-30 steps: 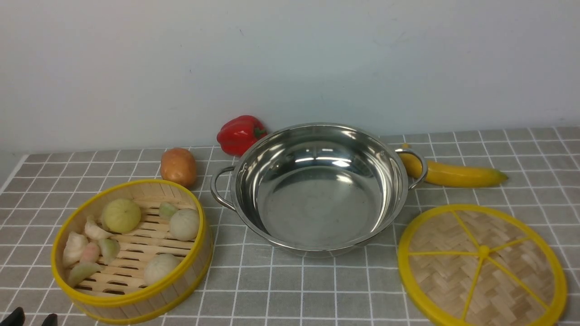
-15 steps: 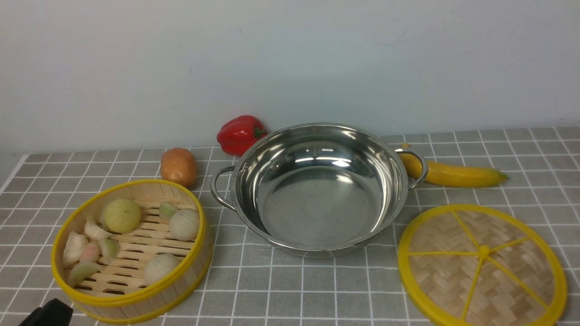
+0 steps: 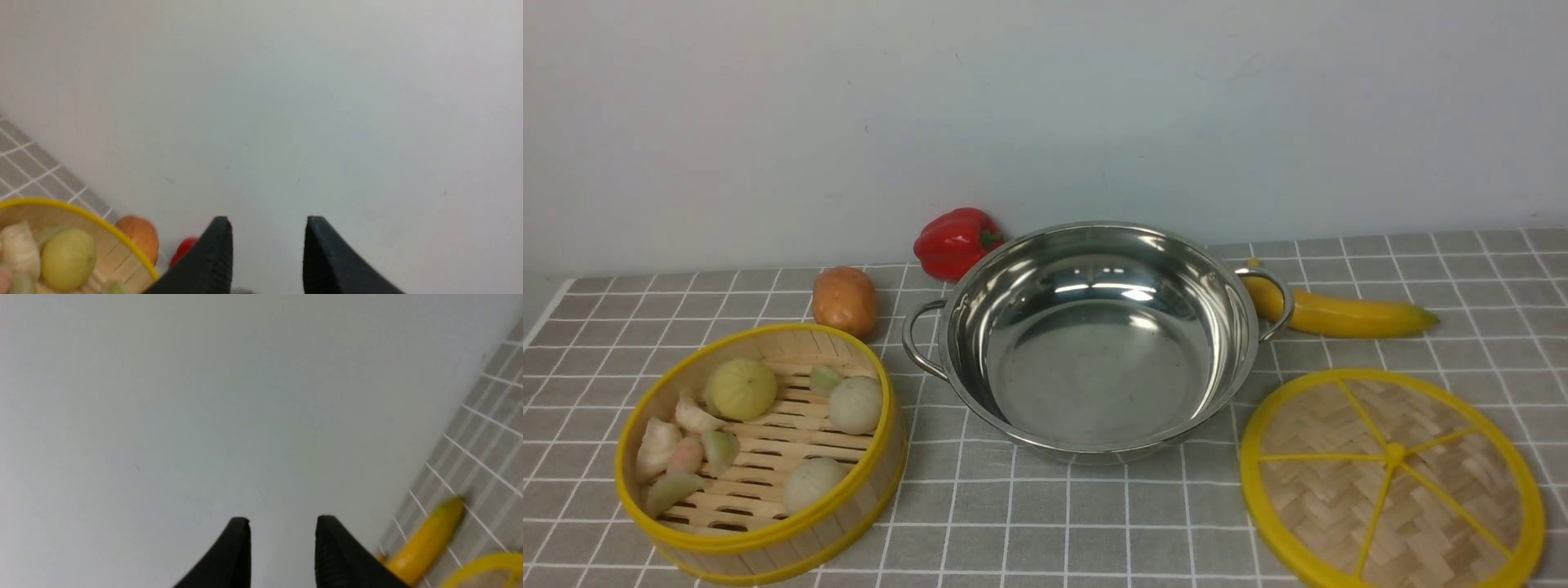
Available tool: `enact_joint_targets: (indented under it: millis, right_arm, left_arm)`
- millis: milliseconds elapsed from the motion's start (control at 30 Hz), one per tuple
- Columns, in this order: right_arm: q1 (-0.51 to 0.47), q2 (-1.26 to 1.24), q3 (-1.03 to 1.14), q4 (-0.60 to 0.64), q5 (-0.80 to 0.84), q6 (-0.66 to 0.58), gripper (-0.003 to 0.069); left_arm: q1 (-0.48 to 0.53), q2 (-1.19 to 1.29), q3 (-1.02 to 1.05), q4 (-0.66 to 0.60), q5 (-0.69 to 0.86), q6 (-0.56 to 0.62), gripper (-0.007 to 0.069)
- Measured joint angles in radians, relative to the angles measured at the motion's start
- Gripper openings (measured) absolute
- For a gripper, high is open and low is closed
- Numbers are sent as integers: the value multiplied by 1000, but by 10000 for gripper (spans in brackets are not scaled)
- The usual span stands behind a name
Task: Place the steamer in the pot on the grey tablecloth, and put the lid on the steamer.
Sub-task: 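Grasp the rim of the steamer basket holding the buns with the left gripper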
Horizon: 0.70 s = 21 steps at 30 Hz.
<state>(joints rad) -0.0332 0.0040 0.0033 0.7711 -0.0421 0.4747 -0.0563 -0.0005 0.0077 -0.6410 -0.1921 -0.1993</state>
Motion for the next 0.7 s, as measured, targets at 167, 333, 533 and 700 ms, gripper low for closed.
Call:
enact_joint_targets:
  millis: [167, 333, 533, 700]
  right_arm:
    - [0, -2, -151, -163, -224, -86, 243]
    - [0, 70, -341, -502, -57, -166, 243]
    - [0, 278, -503, -600, 360, -166, 243]
    - [0, 408, -545, -602, 512, -166, 243]
  left_arm:
    - [0, -1, -68, 64, -219, 69, 243]
    - [0, 26, -250, 51, -136, 421, 244]
    - [0, 297, -424, -217, 136, 1000, 244]
    - [16, 561, -497, -425, 224, 1181, 244]
